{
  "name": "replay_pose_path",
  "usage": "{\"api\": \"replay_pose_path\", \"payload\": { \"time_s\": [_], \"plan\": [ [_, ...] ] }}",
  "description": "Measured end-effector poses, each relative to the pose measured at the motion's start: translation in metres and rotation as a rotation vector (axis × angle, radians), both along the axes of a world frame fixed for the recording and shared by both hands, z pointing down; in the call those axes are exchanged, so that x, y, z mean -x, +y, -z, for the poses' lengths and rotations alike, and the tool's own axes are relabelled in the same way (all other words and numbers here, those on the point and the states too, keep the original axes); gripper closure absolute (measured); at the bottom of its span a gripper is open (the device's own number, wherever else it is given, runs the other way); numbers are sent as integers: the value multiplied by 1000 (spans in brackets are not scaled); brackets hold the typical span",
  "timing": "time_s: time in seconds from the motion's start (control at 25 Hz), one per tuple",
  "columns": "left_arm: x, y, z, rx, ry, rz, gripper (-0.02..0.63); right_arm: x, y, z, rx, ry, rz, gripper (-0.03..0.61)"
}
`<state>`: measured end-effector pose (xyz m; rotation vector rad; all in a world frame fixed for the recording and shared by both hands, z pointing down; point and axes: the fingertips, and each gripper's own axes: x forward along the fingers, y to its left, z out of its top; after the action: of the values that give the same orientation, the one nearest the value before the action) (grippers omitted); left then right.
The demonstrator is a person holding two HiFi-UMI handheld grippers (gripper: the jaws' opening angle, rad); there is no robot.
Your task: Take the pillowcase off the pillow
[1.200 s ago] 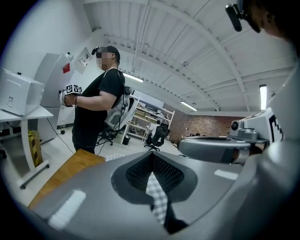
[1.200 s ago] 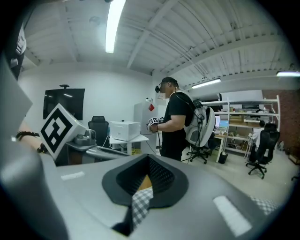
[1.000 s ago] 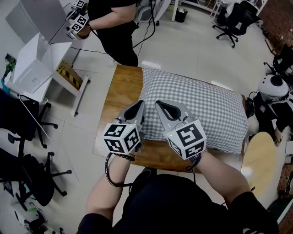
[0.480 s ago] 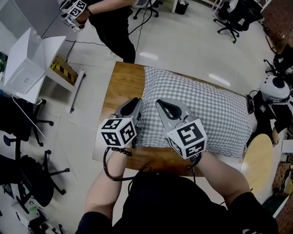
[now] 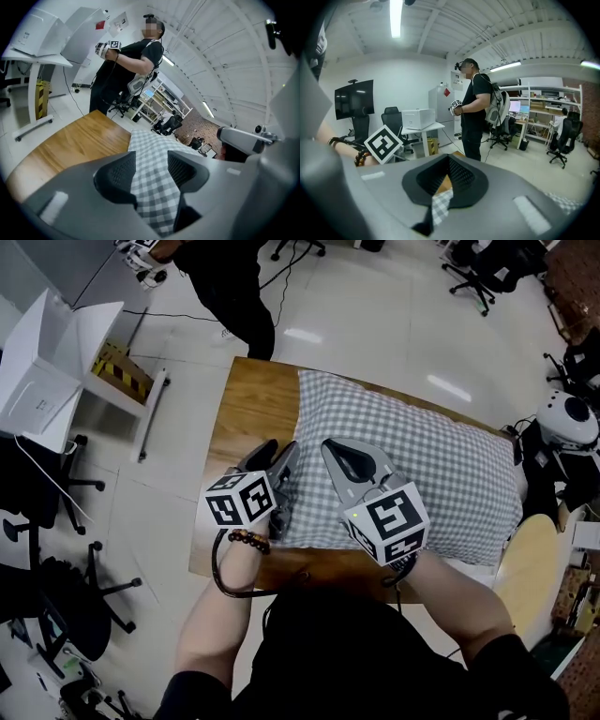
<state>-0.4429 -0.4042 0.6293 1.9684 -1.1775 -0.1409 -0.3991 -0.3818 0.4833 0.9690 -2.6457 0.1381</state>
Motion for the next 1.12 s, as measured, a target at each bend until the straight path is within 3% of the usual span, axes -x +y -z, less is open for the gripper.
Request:
{"api": "replay_pose_path", "payload": {
  "time_s": [0.36,0.6,1.12],
  "plan": [
    [8,-26,-42,150,176,1,316,10,-27,-4,19,-4,-6,577],
    [7,-31,-69,280,204,-3,267,10,-40,-2,28,-14,-11,577],
    [-15,-21,-106,455,337,-55,253,5,-42,-4,32,-16,-20,577]
  ]
}}
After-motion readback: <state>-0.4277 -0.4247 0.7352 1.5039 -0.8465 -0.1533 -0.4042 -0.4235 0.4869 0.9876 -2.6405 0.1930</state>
